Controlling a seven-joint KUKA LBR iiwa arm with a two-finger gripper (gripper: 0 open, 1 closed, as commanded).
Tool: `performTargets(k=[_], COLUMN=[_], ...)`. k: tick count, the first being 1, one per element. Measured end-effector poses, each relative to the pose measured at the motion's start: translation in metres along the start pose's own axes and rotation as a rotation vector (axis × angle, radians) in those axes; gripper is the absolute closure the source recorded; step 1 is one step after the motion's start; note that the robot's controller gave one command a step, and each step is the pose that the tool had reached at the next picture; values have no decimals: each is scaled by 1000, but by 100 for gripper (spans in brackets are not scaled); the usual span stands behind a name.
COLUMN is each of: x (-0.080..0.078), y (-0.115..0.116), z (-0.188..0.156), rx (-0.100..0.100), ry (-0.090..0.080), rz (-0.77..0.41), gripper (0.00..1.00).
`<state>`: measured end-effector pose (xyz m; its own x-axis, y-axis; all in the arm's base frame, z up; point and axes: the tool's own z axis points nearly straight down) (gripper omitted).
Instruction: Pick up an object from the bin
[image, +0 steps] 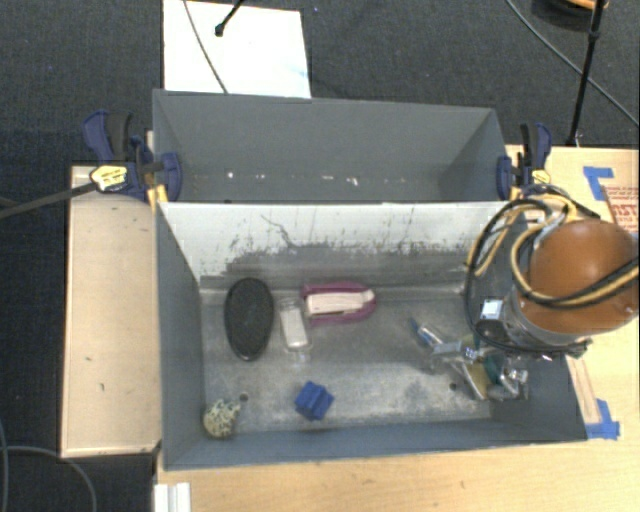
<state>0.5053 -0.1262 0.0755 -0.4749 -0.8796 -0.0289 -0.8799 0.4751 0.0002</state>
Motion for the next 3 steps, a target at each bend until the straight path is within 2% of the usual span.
performTargets(k=[1,2,3], x=[-8,-25,-37], y=[-19,-71,-81], z=[-1,-21,-1], rx=[3,-7,-7], ry=[-3,11,11], rz=[-37,-62,-168], gripper=[0,0,0])
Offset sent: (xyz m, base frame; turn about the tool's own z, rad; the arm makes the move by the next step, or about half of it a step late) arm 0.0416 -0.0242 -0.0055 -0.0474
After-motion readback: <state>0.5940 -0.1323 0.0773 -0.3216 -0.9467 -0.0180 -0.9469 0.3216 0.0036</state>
